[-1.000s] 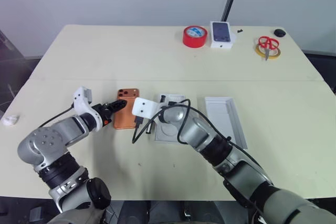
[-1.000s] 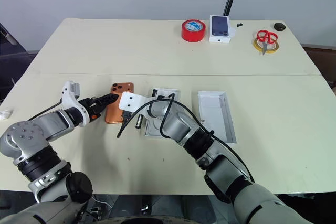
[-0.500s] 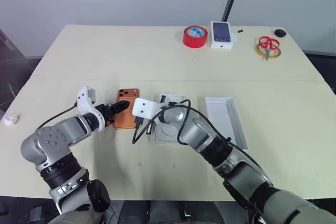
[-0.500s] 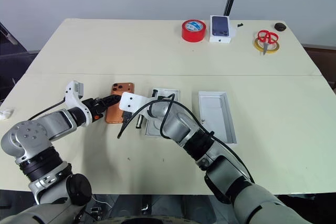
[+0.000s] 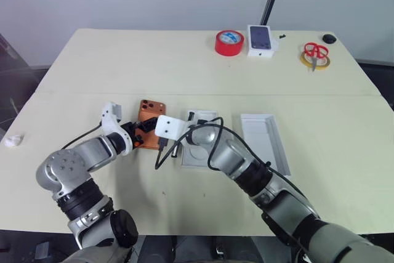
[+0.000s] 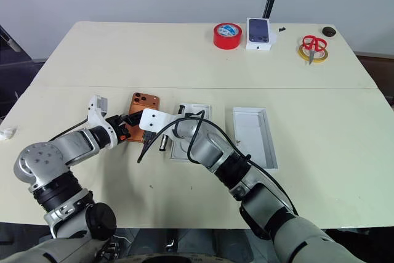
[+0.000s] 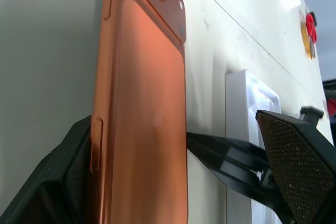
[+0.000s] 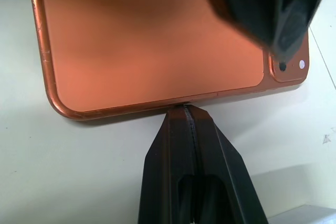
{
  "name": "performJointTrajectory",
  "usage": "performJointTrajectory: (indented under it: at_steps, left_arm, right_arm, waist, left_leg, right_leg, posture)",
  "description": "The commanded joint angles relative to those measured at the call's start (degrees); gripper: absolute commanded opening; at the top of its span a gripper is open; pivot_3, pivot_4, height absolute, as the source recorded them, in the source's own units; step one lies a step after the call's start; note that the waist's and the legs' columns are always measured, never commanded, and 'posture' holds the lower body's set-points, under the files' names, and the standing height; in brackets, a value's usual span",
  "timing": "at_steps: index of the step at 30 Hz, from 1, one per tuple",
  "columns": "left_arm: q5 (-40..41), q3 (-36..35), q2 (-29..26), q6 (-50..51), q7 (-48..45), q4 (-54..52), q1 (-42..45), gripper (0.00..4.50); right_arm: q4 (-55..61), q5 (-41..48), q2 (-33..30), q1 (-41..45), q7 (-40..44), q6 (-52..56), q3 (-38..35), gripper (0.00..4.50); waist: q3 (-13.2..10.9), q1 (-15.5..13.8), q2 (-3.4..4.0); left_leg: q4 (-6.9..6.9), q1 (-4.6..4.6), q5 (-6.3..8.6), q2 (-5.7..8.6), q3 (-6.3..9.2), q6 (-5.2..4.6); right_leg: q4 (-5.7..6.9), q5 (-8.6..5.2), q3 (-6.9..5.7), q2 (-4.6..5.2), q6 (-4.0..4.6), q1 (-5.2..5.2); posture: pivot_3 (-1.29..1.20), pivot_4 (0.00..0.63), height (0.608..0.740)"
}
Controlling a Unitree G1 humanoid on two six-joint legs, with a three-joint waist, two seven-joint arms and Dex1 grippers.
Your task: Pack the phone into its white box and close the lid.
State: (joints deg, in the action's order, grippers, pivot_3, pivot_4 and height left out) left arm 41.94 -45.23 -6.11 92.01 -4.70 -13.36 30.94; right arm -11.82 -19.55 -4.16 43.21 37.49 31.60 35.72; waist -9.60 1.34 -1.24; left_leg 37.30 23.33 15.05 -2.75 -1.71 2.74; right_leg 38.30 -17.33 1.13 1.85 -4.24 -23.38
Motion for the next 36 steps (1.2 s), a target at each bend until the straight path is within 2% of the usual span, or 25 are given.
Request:
performJointTrajectory:
  at_steps: [1, 4, 7, 8, 11, 19, 23, 27, 29, 33, 36]
  left_arm:
    - [1.33, -2.66, -0.38, 0.49, 0.69, 0.05, 1.51, 4.44]
    - [1.75, -3.25, -0.10, 0.49, 1.13, 0.16, 1.56, 3.54]
    - [2.95, -3.78, 0.55, 0.49, 1.32, 0.21, 1.17, 2.16]
    - [3.17, -3.85, 0.73, 0.49, 1.37, 0.26, 0.99, 1.52]
    - [4.03, -4.11, 1.29, 0.49, 1.92, 0.43, 0.61, 0.05]
    - [6.20, -6.13, 1.81, 0.49, 3.96, 0.59, 0.94, 0.05]
    - [9.27, -8.67, 3.02, 0.49, 5.33, -0.24, 2.60, 0.05]
    - [14.38, -9.98, 6.47, 0.49, 8.02, -2.70, 5.12, 0.05]
    - [17.12, -8.27, 9.40, 0.49, 10.14, -4.59, 5.35, 0.05]
    - [20.53, -4.46, 16.89, 0.49, 15.24, -7.02, 4.68, 0.05]
    - [21.11, -0.70, 20.83, 0.49, 18.09, -7.33, 2.60, 0.05]
  right_arm:
    - [0.77, -0.06, 0.55, -0.66, 0.94, -0.17, 1.11, 0.00]
    - [0.70, -0.12, 0.57, -0.62, 1.01, -0.25, 1.13, 0.00]
    - [0.62, -0.24, 0.59, -0.60, 1.10, -0.39, 1.15, 0.00]
    - [0.63, -0.28, 0.59, -0.62, 1.14, -0.41, 1.15, 0.00]
    - [0.66, -0.37, 0.58, -0.64, 1.20, -0.43, 1.14, 0.00]
    - [1.82, -0.69, -0.82, 0.00, 1.01, -0.64, -0.34, 0.00]
    - [7.77, 1.73, -3.86, 0.10, 3.17, 0.05, -4.38, 0.00]
    - [18.68, 10.24, -9.19, -1.78, 9.19, 2.09, -13.05, 0.00]
    - [22.47, 14.53, -13.20, -3.59, 11.99, 2.18, -18.08, 0.00]
    - [24.98, 22.99, -21.17, -9.05, 17.03, 0.90, -28.29, 0.00]
    - [25.60, 27.77, -28.18, -13.87, 22.15, 0.31, -32.66, 0.00]
  waist:
    - [0.00, -0.02, 0.00]
    - [0.00, -0.02, 0.00]
    - [0.00, -0.09, 0.00]
    - [0.00, -0.09, 0.00]
    - [0.01, -0.06, -0.01]
    - [0.01, -0.11, -0.02]
    - [-0.04, -0.21, -0.09]
    - [-0.12, -0.78, -0.22]
    - [-0.15, -0.76, -0.28]
    - [-0.19, -0.76, -0.34]
    - [-0.23, -0.38, -0.37]
  left_leg:
    - [0.00, 0.00, 0.00, 0.00, 0.00, 0.00]
    - [0.00, 0.00, 0.00, 0.00, 0.00, 0.00]
    - [0.00, 0.00, 0.00, 0.00, 0.00, 0.01]
    - [0.00, 0.00, -0.01, 0.00, 0.00, 0.01]
    - [0.00, 0.00, -0.01, 0.00, 0.00, 0.02]
    - [-0.02, -0.01, -0.02, 0.00, 0.01, 0.03]
    - [-0.01, 0.04, -0.02, 0.00, 0.02, 0.04]
    - [0.00, 0.16, -0.02, 0.02, 0.06, 0.03]
    - [0.00, 0.19, -0.02, 0.04, 0.09, 0.03]
    - [-0.01, 0.18, 0.00, 0.08, 0.10, 0.00]
    - [-0.04, 0.14, 0.01, 0.06, 0.09, -0.01]
  right_leg:
    - [0.00, 0.00, 0.00, 0.00, 0.00, 0.00]
    - [-0.01, 0.00, 0.00, 0.00, 0.00, 0.00]
    - [-0.01, 0.00, 0.00, 0.00, 0.00, 0.00]
    - [-0.01, 0.00, 0.00, 0.00, 0.00, 0.00]
    - [-0.01, 0.00, 0.00, 0.00, 0.00, 0.01]
    - [-0.01, 0.01, 0.00, 0.00, 0.01, 0.01]
    - [-0.01, 0.01, -0.01, 0.00, 0.01, -0.03]
    - [-0.09, 0.01, -0.06, 0.01, 0.00, -0.06]
    - [-0.15, 0.01, -0.11, 0.03, 0.00, -0.02]
    - [-0.26, 0.01, -0.12, 0.07, -0.01, 0.07]
    - [-0.23, 0.01, -0.05, -0.04, -0.01, 0.05]
  posture:
    - [0.00, 0.150, 0.732]
    - [0.00, 0.150, 0.732]
    - [0.00, 0.150, 0.732]
    - [0.00, 0.150, 0.732]
    - [0.00, 0.150, 0.732]
    - [0.00, 0.150, 0.732]
    - [0.00, 0.150, 0.732]
    - [0.00, 0.150, 0.732]
    - [0.00, 0.150, 0.732]
    - [0.00, 0.150, 0.732]
    - [0.00, 0.150, 0.732]
